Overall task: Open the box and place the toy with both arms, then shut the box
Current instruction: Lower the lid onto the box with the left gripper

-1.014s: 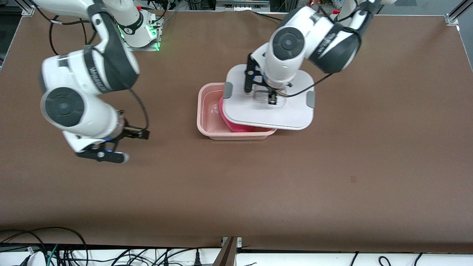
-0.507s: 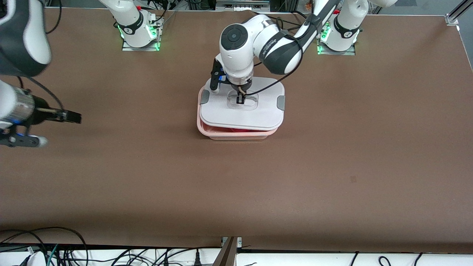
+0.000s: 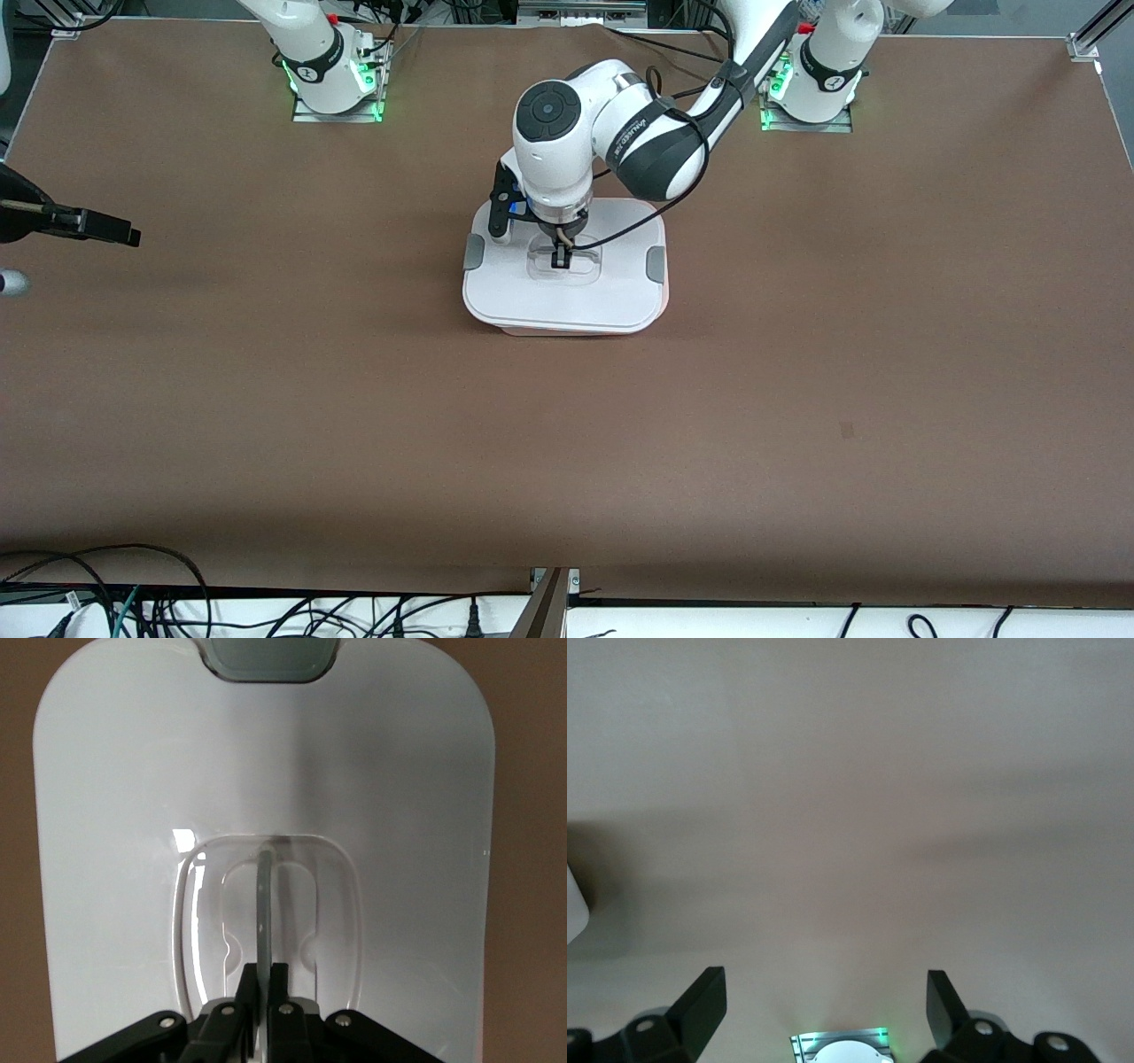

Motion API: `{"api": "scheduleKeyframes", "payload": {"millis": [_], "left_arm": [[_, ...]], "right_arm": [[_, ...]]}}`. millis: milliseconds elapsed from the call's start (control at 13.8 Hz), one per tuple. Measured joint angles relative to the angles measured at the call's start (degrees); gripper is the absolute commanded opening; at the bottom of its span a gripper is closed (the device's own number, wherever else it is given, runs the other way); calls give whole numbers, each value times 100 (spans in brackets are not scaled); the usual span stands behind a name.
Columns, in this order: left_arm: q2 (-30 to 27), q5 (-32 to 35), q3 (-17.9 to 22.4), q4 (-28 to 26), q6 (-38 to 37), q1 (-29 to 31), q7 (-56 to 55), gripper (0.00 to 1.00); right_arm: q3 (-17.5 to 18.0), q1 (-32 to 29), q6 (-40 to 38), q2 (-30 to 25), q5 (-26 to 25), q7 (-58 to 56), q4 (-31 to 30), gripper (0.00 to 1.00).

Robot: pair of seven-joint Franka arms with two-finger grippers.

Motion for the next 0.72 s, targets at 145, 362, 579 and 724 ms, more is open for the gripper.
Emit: {"api": "scheduleKeyframes", "payload": {"millis": [145, 362, 579, 724], "left_arm": [[2, 0, 17, 4, -4, 0, -4, 0], [27, 0, 17, -1, -39, 0, -4, 0], [34, 3, 17, 3, -116, 0, -4, 0], [33, 5, 16, 10, -221, -1, -4, 0]], "right_arm": [[19, 11, -24, -138, 0, 0, -23, 100], [37, 15, -49, -211, 0, 1, -63, 100], [141, 19, -53, -210, 2, 204, -111, 100], [232, 27, -53, -210, 2, 388, -124, 100]]}}
